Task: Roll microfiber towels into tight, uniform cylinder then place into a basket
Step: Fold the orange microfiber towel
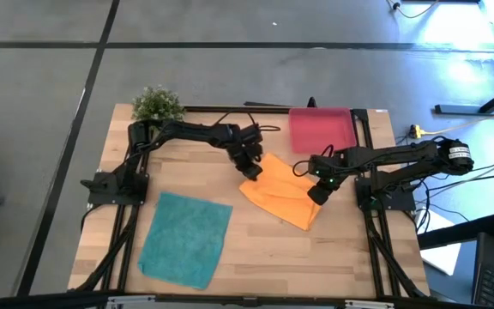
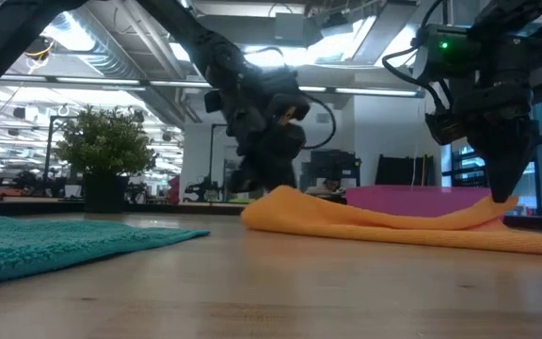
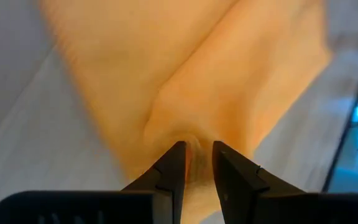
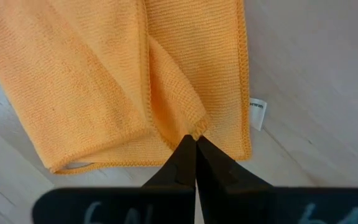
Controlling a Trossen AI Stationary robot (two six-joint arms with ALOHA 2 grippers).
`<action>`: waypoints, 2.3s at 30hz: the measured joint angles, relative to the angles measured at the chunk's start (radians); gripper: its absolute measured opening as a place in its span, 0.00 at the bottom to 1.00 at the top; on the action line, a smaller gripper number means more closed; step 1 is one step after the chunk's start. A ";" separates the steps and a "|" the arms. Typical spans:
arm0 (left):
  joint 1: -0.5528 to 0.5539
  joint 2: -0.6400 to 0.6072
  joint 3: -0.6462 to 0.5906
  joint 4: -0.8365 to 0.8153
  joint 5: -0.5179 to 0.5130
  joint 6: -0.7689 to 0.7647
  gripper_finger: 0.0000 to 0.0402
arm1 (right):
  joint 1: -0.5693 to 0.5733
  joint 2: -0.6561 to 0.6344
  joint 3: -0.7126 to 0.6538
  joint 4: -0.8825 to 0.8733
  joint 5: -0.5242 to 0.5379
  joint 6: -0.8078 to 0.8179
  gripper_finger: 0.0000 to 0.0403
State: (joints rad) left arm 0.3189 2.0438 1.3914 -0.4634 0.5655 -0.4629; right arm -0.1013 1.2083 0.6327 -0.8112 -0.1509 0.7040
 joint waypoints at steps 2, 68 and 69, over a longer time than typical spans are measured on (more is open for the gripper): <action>0.001 0.000 0.000 0.050 0.039 -0.001 0.18 | 0.000 0.000 0.000 0.000 0.000 0.001 0.00; -0.001 -0.005 0.256 -0.108 -0.389 0.684 0.00 | 0.000 0.000 0.301 -0.337 0.095 0.085 0.00; -0.001 -0.009 0.255 -0.099 -0.389 0.690 0.00 | 0.000 0.000 0.314 -0.367 0.098 0.105 0.00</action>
State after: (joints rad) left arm 0.3176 2.0351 1.6469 -0.5621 0.1764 0.2274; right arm -0.1013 1.2082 0.9470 -1.1785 -0.0527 0.8094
